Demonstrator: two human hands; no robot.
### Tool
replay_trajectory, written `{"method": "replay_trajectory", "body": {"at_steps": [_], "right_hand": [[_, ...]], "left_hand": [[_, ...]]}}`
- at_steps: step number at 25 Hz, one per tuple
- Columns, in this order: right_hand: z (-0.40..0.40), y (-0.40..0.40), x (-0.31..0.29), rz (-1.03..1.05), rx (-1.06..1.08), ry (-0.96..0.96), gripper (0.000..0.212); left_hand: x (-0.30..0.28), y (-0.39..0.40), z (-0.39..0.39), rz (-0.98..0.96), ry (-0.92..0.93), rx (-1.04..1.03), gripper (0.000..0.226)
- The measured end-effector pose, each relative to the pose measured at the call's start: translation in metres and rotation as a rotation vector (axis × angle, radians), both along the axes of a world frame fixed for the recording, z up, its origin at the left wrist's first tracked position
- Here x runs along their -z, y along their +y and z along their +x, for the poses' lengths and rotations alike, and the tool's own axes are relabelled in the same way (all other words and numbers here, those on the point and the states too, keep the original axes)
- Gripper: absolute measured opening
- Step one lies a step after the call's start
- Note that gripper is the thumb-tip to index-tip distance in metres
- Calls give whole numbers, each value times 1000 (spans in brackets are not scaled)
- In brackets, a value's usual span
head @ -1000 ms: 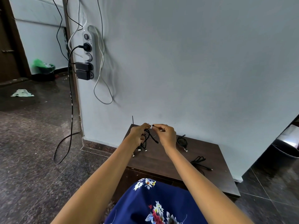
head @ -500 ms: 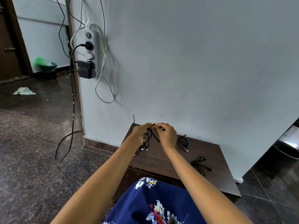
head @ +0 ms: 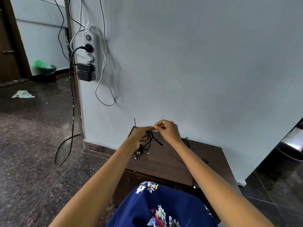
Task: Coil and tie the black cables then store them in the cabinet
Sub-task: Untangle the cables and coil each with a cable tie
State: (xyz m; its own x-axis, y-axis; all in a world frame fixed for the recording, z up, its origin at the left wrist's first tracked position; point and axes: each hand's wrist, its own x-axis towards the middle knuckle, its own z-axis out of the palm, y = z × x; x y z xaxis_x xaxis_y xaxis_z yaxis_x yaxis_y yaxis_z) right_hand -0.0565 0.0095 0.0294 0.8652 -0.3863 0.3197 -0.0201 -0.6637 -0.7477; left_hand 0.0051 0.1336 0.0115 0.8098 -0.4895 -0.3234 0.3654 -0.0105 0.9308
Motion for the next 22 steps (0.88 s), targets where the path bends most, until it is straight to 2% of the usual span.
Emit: {"method": "replay_trajectory", "body": {"at_steps": [3, 6, 10, 14, 18, 20, 22], "right_hand": [[3, -6, -6, 37, 17, 38, 14], [2, -8, -4, -2, 10, 113, 18], [1, -6, -3, -152, 12, 182, 15], [6, -8, -2, -256, 51, 211, 20], [12, -16, -13, -5, 270, 100, 24], [10, -9, -11, 184, 158, 64, 26], [6, 4, -3, 241, -3, 118, 26]], "left_hand": [[2, 3, 2, -2, -130, 40, 24], [2, 5, 4, 6, -214, 80, 14], [2, 4, 5, -12, -150, 112, 16], [-2, 4, 9, 87, -54, 136, 17], [-1, 7, 10, 95, 40, 143, 20], [1, 9, 10, 46, 75, 104, 24], [3, 9, 10, 12, 84, 80, 28]]}}
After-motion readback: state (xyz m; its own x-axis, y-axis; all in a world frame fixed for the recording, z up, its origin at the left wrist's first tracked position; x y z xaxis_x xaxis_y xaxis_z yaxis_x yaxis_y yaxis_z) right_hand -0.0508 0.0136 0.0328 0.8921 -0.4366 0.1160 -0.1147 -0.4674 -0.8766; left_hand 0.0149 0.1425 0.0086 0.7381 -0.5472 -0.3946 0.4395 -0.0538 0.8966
